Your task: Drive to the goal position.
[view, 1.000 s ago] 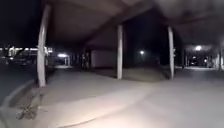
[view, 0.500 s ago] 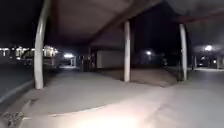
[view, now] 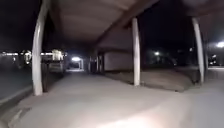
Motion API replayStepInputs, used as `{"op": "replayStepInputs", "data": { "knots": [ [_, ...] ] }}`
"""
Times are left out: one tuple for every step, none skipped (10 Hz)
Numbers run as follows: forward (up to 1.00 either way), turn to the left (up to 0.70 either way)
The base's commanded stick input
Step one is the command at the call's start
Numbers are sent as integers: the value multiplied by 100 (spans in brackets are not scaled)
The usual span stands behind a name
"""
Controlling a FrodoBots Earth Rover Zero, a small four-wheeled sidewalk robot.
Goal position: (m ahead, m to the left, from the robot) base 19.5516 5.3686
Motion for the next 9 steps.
{"op": "replayStepInputs", "data": {
  "knots": [
    [100,21],
    [100,21],
    [100,21],
    [100,21],
    [100,21],
    [100,21],
    [100,5],
    [100,2],
    [100,1]
  ]
}}
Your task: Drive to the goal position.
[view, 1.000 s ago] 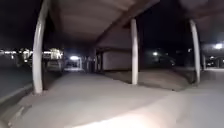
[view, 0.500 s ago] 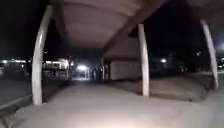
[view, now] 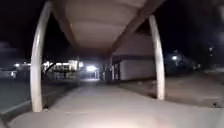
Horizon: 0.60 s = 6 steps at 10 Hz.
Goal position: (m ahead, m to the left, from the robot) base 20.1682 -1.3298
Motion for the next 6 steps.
{"op": "replayStepInputs", "data": {
  "knots": [
    [100,0],
    [100,0],
    [100,0],
    [100,0],
    [100,0],
    [100,0]
  ]
}}
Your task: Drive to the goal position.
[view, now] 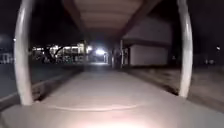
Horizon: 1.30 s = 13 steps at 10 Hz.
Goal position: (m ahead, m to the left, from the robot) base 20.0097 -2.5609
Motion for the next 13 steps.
{"op": "replayStepInputs", "data": {
  "knots": [
    [100,0],
    [100,0],
    [100,0],
    [100,0],
    [100,0],
    [100,0],
    [100,0],
    [100,0],
    [100,0],
    [100,0],
    [100,0],
    [100,0],
    [100,0]
  ]
}}
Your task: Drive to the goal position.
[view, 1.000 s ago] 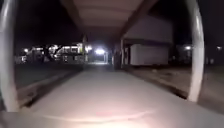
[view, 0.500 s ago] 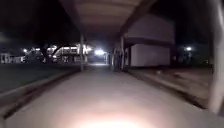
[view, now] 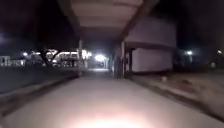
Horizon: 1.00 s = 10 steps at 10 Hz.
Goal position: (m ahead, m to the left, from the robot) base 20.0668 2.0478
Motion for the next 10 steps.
{"op": "replayStepInputs", "data": {
  "knots": [
    [100,0],
    [100,0],
    [100,1],
    [100,5],
    [100,15],
    [100,23],
    [100,24],
    [100,25],
    [100,25],
    [100,25]
  ]
}}
